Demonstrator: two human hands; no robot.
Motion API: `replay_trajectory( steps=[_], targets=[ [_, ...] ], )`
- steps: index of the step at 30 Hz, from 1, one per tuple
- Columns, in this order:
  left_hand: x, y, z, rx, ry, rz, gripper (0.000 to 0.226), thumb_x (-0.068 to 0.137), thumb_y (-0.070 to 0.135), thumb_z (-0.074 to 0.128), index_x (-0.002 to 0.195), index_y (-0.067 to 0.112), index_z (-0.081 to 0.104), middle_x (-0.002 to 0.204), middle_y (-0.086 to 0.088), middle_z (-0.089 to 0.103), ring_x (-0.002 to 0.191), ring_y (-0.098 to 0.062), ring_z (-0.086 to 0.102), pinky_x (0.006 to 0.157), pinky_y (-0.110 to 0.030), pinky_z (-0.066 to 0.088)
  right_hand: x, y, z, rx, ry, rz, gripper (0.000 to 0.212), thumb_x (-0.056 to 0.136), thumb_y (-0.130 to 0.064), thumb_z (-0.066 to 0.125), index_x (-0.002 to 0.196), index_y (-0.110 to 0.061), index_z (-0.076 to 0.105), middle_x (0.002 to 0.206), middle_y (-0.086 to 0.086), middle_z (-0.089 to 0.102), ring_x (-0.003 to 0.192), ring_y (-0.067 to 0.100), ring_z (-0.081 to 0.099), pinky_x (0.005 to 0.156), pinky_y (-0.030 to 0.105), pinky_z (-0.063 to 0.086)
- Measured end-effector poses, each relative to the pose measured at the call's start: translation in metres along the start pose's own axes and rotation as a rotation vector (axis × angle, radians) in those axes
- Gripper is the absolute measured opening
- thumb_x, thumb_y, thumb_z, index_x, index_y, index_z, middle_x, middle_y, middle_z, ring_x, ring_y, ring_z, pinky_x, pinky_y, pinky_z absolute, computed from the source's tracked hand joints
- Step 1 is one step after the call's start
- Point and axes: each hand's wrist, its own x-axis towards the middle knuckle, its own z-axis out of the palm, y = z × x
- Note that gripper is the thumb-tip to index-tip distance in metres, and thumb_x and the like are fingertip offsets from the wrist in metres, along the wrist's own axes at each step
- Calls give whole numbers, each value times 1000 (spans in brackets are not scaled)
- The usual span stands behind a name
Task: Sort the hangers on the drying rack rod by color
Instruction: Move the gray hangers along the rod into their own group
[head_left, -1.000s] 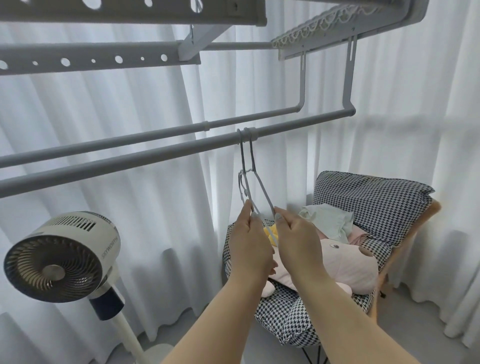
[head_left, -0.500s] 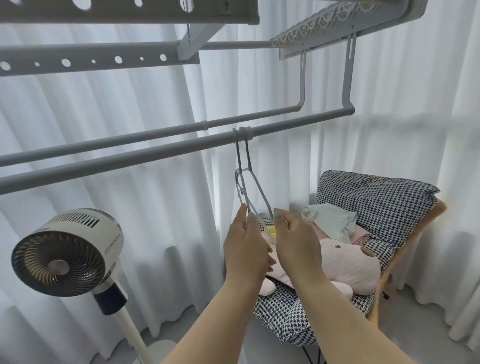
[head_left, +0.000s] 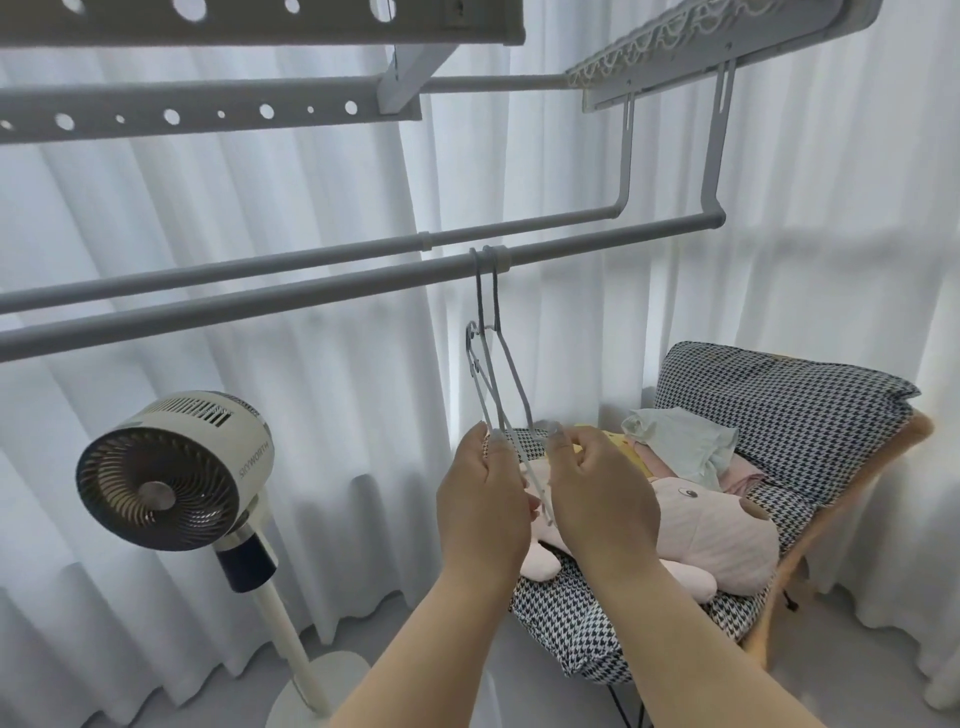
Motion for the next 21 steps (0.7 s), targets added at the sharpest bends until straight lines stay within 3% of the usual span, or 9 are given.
replay_trajectory(
  steps=[2, 4, 7, 9, 11, 14, 18, 19, 21],
  targets=[
    [-2, -2, -2, 23, 34, 14, 42, 97, 45, 37, 135, 32, 47, 95, -2, 69, 81, -16, 69, 88, -38, 54, -1, -1, -4, 1, 93, -33, 38, 96, -50, 38, 110, -22, 60, 102, -2, 63, 104, 21, 55, 83, 35, 42],
    [-4, -3, -8, 116, 69, 30, 52, 93, 52, 35, 136, 28, 50, 126, 2, 62, 113, -17, 59, 104, -36, 44, -3, -5, -7, 43, 238, -95, 35, 94, -45, 44, 112, -19, 59, 104, 0, 59, 107, 21, 51, 92, 36, 40],
    [-6, -2, -25, 237, 150, 57, 48, 101, 42, 34, 141, 20, 47, 126, 11, 48, 112, -3, 43, 102, -23, 31, -15, -25, -8, 178, 392, -248, 27, 92, -39, 47, 105, -18, 59, 92, -4, 53, 94, 17, 50, 86, 29, 36],
    [-8, -1, -43, 267, 193, 80, 54, 96, 48, 31, 137, 18, 51, 133, 1, 53, 120, -12, 47, 109, -33, 34, -32, -45, -2, 266, 393, -357, 27, 89, -41, 46, 98, -19, 59, 88, -6, 54, 88, 14, 51, 83, 26, 36],
    [-10, 2, -66, 286, 257, 78, 57, 95, 50, 31, 135, 16, 53, 138, -3, 52, 132, -21, 44, 112, -43, 34, -52, -66, 11, 341, 317, -426, 29, 87, -44, 42, 93, -21, 58, 86, -8, 56, 85, 11, 52, 81, 26, 38],
    [-15, 7, -114, 312, 377, 73, 45, 100, 38, 37, 138, 17, 51, 143, 0, 46, 138, -18, 34, 116, -37, 26, -81, -99, 40, 422, 109, -442, 27, 85, -48, 41, 89, -25, 56, 85, -13, 56, 84, 8, 52, 79, 24, 39],
    [-21, 7, -201, 338, 553, 91, 57, 86, 48, 29, 99, 2, 60, 114, -20, 62, 115, -41, 51, 99, -58, 41, -116, -139, 86, 421, -201, -426, 14, 93, -40, 48, 89, -28, 53, 85, -16, 54, 84, 5, 50, 74, 20, 35],
    [-25, 8, -224, 378, 600, 83, 54, 86, 46, 28, 94, 3, 60, 109, -17, 64, 111, -40, 53, 96, -57, 43, -127, -149, 99, 419, -265, -423, 13, 94, -38, 49, 89, -27, 53, 86, -14, 55, 84, 6, 50, 74, 22, 35],
    [-32, 10, -271, 437, 677, 50, 57, 88, 46, 28, 105, 4, 63, 113, -12, 64, 113, -33, 52, 100, -51, 40, -151, -173, 124, 437, -382, -412, 16, 95, -37, 49, 88, -23, 55, 86, -10, 58, 84, 10, 53, 74, 25, 38]
  ],
)
